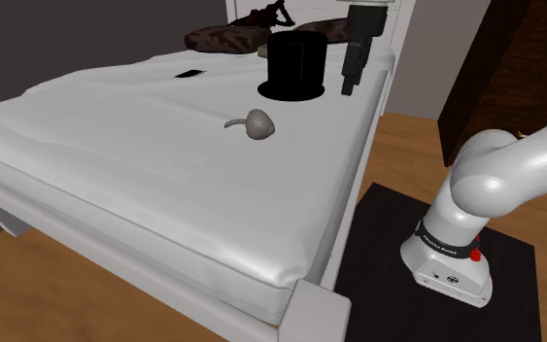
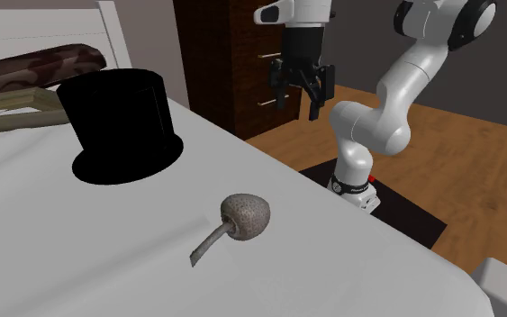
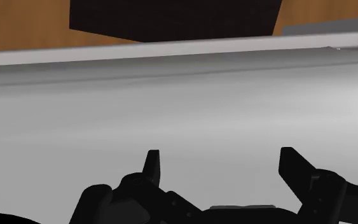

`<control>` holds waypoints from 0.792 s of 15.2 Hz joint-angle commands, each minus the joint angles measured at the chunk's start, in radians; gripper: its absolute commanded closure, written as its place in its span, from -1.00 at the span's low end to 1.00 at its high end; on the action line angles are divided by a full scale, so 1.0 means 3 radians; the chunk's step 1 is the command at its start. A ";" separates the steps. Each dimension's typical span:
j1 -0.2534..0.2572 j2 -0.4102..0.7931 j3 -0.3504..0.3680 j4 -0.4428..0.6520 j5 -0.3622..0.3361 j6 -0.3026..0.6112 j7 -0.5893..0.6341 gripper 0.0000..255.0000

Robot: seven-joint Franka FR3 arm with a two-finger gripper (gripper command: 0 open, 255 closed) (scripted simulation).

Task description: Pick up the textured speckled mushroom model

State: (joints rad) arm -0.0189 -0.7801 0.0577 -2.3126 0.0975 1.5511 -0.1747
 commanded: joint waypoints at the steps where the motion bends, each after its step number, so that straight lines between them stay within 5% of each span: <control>1: 0.0000 0.0000 0.0000 0.0000 0.0000 0.0000 0.0000 -1.00; 12: 0.0079 0.1712 0.0359 0.1246 0.0020 0.0055 0.0309 -1.00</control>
State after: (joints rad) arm 0.0004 -0.3021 0.1548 -1.9728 0.1036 1.5785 -0.0950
